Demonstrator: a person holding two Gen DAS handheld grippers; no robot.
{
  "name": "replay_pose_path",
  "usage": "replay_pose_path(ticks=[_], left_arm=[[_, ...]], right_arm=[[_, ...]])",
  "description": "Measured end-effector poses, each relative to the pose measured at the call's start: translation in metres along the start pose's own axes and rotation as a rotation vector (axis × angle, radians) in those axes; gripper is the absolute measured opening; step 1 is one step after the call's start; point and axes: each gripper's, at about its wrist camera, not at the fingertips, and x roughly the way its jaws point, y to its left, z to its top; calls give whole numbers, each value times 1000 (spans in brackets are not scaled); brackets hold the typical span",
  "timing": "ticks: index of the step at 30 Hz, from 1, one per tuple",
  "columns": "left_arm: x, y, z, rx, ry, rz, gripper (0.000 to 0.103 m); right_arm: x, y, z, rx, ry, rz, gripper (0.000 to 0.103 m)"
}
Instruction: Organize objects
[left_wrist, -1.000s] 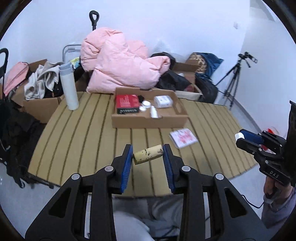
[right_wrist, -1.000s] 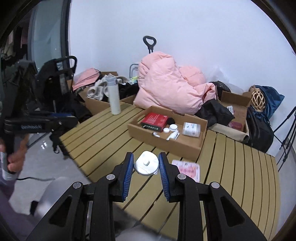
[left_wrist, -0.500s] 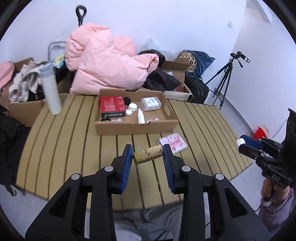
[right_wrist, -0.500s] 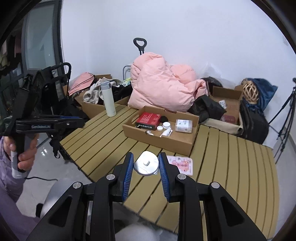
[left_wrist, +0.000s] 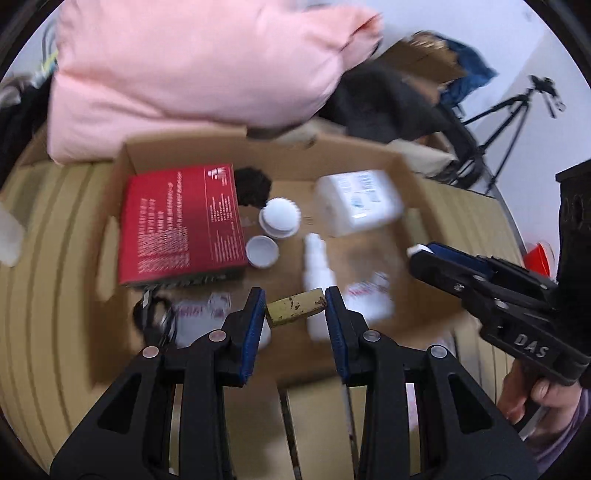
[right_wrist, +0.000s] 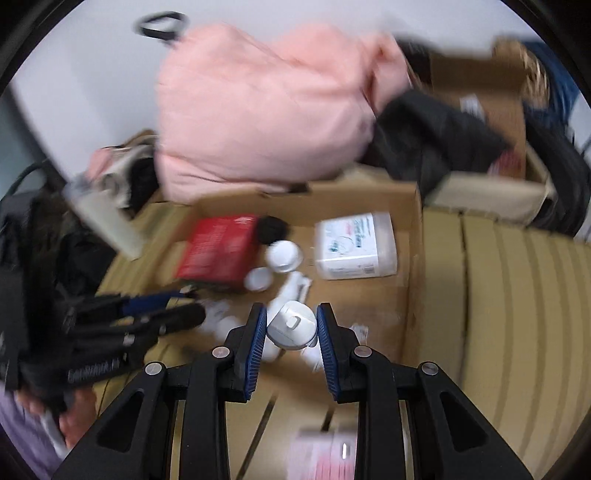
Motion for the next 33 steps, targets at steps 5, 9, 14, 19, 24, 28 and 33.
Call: replay_pose_path(ticks=[5, 9, 14, 19, 24, 28, 33], left_arm=[[33, 7, 1, -12, 51, 19, 31], [22, 9, -3, -20, 8, 4, 58], [-15, 0, 3, 19, -29, 27, 64], [-79, -15, -15, 67, -56, 85, 80], [-173, -30, -61, 110, -174, 132, 86], [-245, -39, -109, 120, -291, 191, 99], [-303, -45, -194, 105, -389, 208, 103]], right_arm=[[54, -13, 15, 76, 46, -10, 31], [65, -11, 15, 63, 41, -38, 40], [32, 0, 15, 52, -15, -41, 86], [-24, 19, 13, 4, -55, -30, 86], [-104, 41, -29, -97, -67, -41, 86], [-167, 50, -70, -137, -123, -50, 86], [-239, 69, -144, -183, -194, -102, 86]])
